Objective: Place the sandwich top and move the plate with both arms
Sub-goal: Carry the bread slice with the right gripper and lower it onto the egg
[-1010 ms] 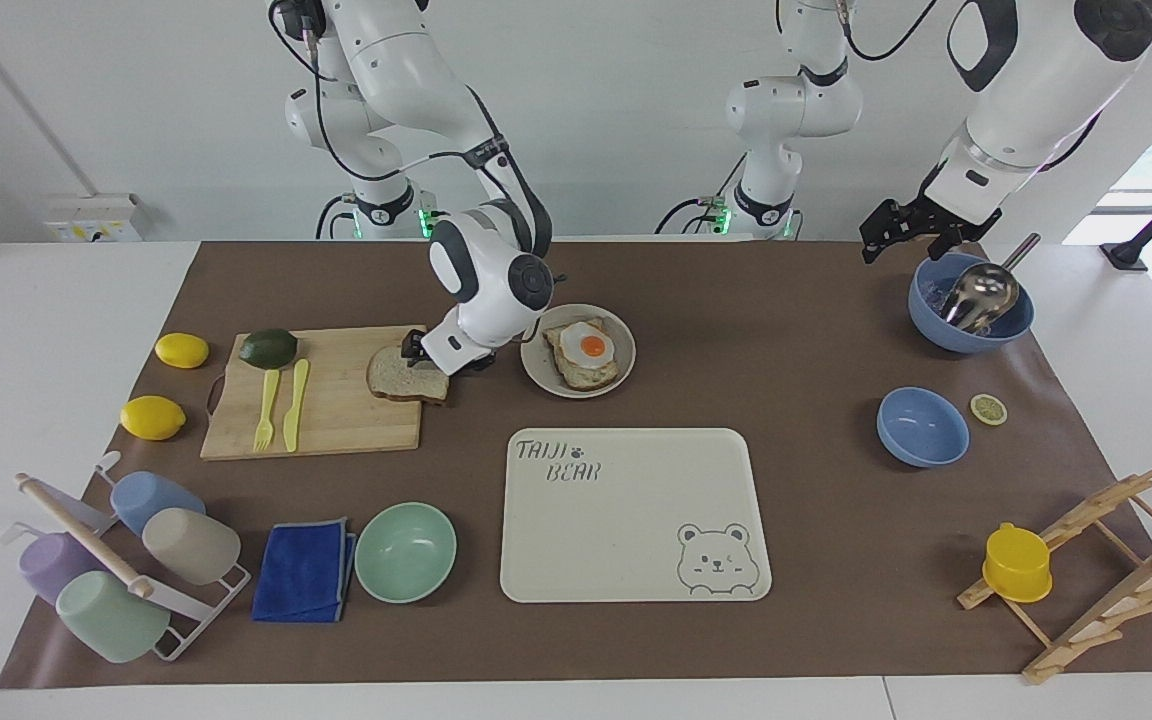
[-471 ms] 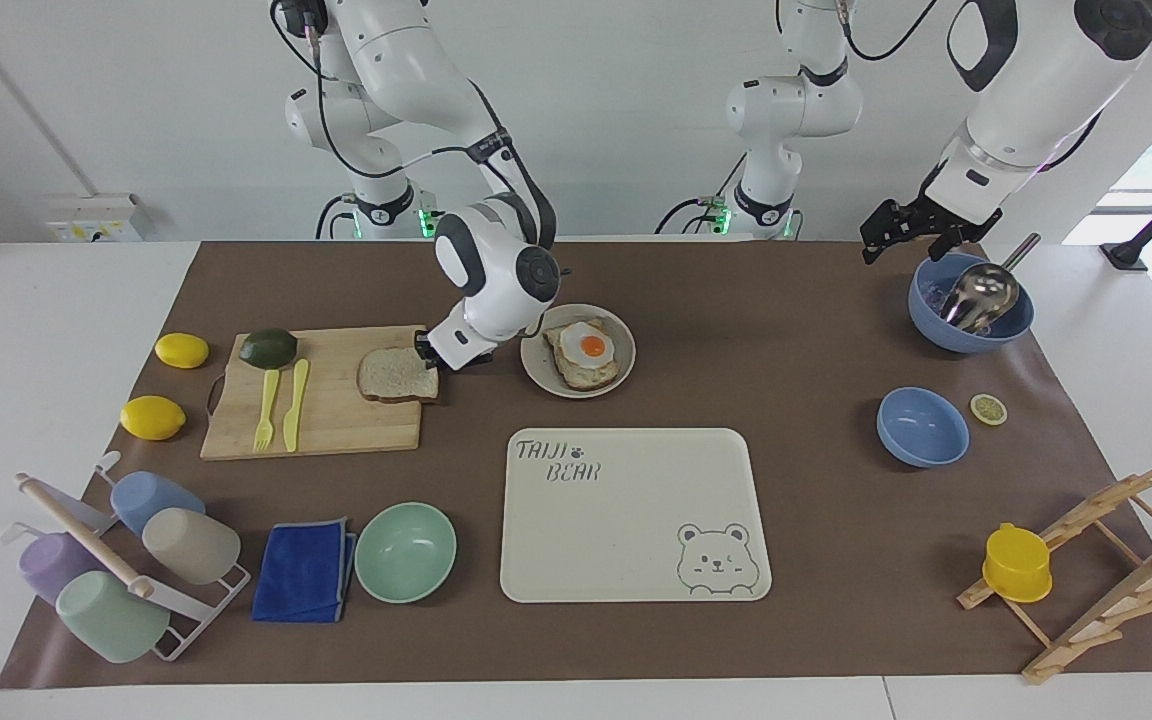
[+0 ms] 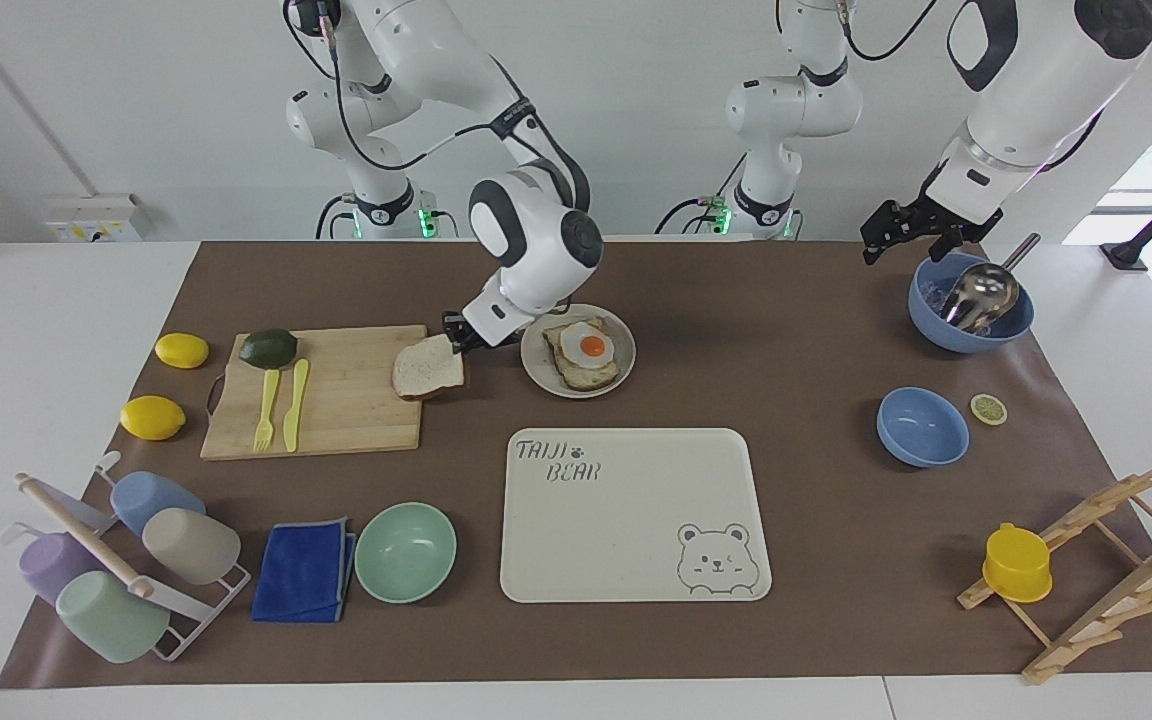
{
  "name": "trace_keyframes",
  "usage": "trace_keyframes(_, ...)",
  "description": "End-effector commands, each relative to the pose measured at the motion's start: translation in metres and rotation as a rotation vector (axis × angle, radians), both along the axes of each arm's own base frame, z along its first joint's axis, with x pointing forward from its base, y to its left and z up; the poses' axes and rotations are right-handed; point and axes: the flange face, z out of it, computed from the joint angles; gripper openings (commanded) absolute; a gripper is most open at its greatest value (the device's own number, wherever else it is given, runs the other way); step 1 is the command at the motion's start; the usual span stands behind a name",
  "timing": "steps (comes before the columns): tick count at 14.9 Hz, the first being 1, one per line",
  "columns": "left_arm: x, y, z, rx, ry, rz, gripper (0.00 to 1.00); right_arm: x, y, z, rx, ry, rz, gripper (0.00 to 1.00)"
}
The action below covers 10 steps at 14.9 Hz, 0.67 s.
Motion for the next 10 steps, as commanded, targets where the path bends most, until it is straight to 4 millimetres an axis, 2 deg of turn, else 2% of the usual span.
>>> trace_keyframes(1,-0.001,-0.003,0.003,0.016,-0.042,-0.012,1.0,-0.007,0.057,0.049,0.046,-0.015,0.053,0.0)
trace_keyframes(2,0.0,-0.003,0.004,0.015,-0.051,-0.011,1.0,-0.012,0.08,0.058,0.087,-0.018,0.068,0.0)
trace_keyframes(5,0.001,0.0,0.003,0.015,-0.056,-0.007,1.0,-0.041,0.125,0.053,0.162,-0.032,0.089,0.0)
trace_keyframes(9,0.001,0.001,0.003,0.015,-0.056,-0.004,1.0,-0.059,0.152,0.038,0.232,-0.042,0.096,0.0)
trace_keyframes(10,0.001,0.001,0.003,0.015,-0.056,-0.004,1.0,-0.064,0.15,0.03,0.228,-0.036,0.1,0.0)
